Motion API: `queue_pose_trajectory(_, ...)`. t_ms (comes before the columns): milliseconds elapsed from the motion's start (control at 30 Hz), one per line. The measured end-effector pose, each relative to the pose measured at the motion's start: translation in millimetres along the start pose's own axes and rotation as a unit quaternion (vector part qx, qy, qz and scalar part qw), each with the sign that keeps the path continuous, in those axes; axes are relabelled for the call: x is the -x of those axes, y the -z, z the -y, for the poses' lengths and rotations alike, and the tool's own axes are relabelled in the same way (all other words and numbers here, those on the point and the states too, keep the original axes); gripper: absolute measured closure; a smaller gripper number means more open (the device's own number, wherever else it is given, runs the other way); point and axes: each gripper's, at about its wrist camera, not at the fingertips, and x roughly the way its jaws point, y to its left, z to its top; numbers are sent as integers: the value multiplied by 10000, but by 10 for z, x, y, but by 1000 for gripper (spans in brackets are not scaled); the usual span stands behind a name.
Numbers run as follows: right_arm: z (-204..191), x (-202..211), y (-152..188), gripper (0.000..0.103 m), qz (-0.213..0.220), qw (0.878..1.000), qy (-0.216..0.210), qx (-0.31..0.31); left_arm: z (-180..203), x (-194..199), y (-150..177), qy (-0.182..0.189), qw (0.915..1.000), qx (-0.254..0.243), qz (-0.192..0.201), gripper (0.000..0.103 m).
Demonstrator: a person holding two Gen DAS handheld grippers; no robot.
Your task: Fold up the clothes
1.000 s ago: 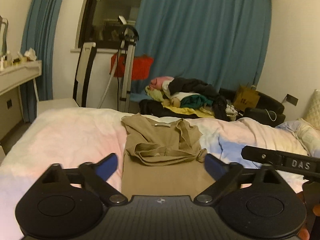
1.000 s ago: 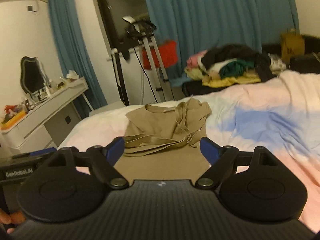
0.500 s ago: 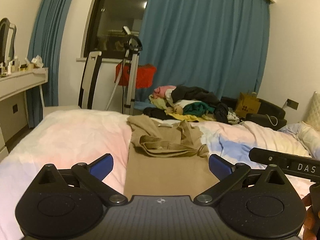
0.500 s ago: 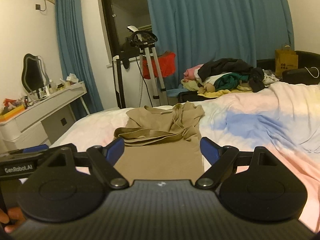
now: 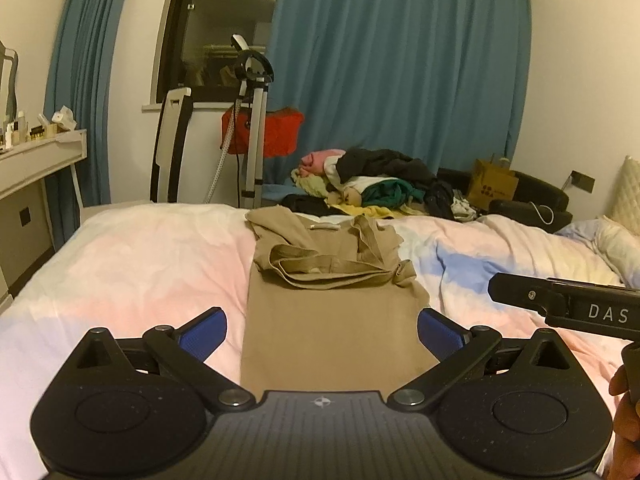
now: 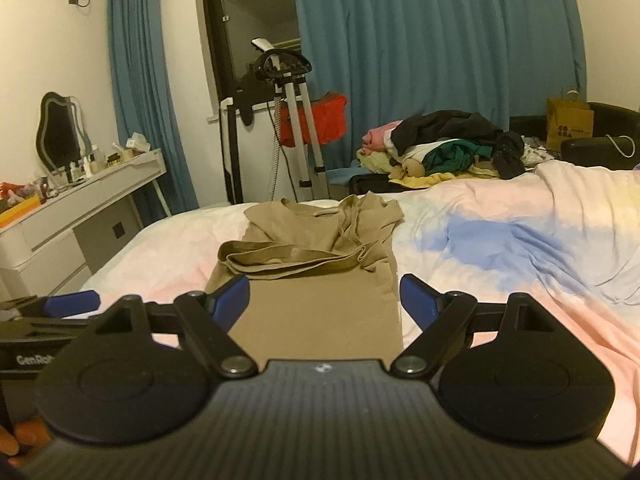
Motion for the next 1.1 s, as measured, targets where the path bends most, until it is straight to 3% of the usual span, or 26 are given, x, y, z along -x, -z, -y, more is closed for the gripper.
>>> queue_pose_trajectory(67,-22,-10,1,43,-98,9998,153,112,-2,-21,7,8,10000,25,-54,1)
queue_pose_trajectory(100,-19,-12,4,61,-136,9996,204,130,-3,-31,9,9,10000,40,-78,1)
queue_pose_trajectory(133,-10,-15,6,72,-159,9996,223,109,-5,-39,12,12,9999,53,-96,1)
queue_pose_trajectory(367,36,-1,-9,69,-46,9997,228,-34,-4,-52,22,-6,9999,95,-105,1)
queue_pose_trajectory(400,36,-3,-10,58,-39,9997,219,-53,-10,-54,22,-4,9999,126,-113,1)
queue_pose_trajectory(433,37,-5,-10,31,-33,9997,210,-71,-19,-57,25,4,9998,171,-134,1)
queue_pose_trajectory(467,40,0,-8,17,5,9997,205,-96,-34,-68,27,20,9996,241,-174,1)
queue_pose_trajectory(500,48,12,-1,5,82,9997,208,-129,-52,-81,28,46,9992,326,-224,1)
queue_pose_trajectory(533,57,21,2,2,137,9996,203,-161,-76,-97,30,83,9986,432,-282,1)
queue_pose_trajectory(767,90,-4,8,0,49,9996,132,-259,-240,-247,97,355,9891,1216,-755,1)
queue_pose_trajectory(833,109,-44,31,0,-47,9994,110,-332,-307,-324,147,432,9829,1514,-954,1)
queue_pose_trajectory(933,252,-174,115,1,-485,9928,-205,-1073,-451,-489,262,571,9658,2143,-1346,2)
queue_pose_trajectory(1000,413,-315,233,1,-958,9754,-539,-1911,-580,-637,365,716,9463,2652,-1705,5)
queue_pose_trajectory(1100,629,-543,489,1,-1611,9295,-961,-3175,-756,-772,497,747,9242,3350,-1676,10)
